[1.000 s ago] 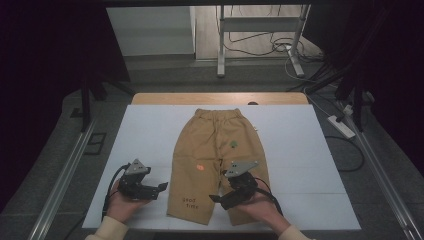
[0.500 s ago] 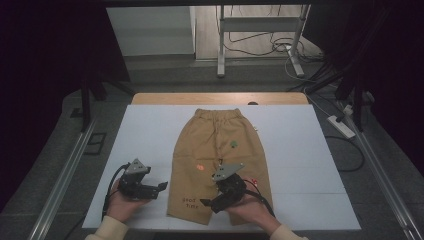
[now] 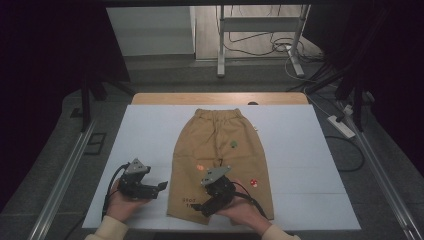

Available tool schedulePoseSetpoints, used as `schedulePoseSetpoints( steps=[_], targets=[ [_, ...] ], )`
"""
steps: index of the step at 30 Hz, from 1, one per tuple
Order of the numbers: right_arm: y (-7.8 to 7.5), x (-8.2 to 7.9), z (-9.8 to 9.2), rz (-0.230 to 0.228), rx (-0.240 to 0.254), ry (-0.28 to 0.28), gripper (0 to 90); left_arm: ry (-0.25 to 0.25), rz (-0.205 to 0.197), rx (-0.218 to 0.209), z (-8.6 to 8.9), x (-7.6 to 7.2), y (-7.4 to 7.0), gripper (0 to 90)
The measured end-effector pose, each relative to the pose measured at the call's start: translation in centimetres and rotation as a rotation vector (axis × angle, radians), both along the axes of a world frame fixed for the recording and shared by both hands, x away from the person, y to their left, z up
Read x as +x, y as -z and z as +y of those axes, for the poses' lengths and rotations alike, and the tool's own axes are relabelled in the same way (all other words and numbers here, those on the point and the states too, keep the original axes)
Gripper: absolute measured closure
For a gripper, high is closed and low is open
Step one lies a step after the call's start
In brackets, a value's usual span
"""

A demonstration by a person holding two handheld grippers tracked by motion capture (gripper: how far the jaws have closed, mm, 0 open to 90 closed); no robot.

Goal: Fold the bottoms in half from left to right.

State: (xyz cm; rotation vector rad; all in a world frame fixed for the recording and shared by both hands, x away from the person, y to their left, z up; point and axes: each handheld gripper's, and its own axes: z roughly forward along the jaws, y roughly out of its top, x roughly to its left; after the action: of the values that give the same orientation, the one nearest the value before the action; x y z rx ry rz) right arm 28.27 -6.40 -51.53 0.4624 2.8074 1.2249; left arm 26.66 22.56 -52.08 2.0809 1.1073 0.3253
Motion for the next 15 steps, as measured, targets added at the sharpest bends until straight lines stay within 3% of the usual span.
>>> schedulePoseSetpoints(
  steps=[15],
  targets=[
    [0.7,-0.4,2.2,0.014,-0.014,-0.046,9.2,0.002,0.001,-0.002,0.0,0.1,0.0,10.7]
  ],
)
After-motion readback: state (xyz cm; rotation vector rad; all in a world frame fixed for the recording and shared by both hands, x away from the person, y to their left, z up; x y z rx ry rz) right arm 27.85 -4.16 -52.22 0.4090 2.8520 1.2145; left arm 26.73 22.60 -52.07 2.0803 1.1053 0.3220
